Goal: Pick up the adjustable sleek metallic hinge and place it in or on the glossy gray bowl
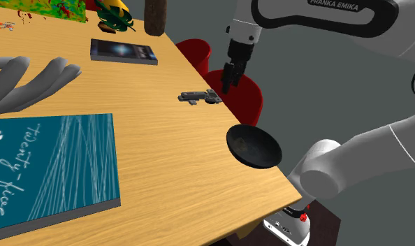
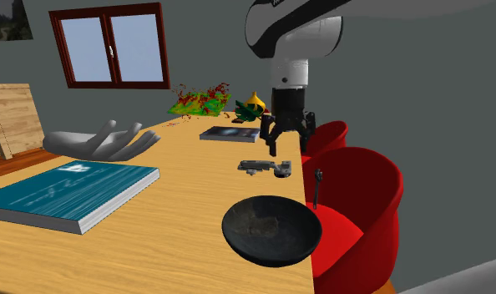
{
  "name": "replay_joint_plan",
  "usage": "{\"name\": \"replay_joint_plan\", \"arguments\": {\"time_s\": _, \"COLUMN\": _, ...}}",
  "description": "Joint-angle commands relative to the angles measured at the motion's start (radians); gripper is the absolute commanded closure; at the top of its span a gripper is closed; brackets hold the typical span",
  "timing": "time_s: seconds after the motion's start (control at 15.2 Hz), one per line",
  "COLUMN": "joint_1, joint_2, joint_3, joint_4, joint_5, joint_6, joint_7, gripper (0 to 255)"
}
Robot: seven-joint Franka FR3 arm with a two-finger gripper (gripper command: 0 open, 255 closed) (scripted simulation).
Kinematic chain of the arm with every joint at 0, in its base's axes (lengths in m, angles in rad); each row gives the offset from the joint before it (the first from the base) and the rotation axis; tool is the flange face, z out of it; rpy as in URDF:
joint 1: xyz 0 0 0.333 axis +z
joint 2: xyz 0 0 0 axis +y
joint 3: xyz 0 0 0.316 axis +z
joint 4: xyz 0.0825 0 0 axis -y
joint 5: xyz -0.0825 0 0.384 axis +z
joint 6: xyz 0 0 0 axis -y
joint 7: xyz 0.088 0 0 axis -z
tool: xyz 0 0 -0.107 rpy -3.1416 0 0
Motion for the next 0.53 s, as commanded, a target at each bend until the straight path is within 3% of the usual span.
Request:
{"name": "replay_joint_plan", "arguments": {"time_s": 0.0, "joint_1": 0.011, "joint_2": 0.093, "joint_3": 0.022, "joint_4": 0.065, "joint_5": -0.019, "joint_6": 0.005, "joint_7": -0.013, "gripper": 0}}
{"name": "replay_joint_plan", "arguments": {"time_s": 0.46, "joint_1": 0.056, "joint_2": 0.41, "joint_3": 0.099, "joint_4": 0.314, "joint_5": -0.111, "joint_6": -0.018, "joint_7": -0.041, "gripper": 0}}
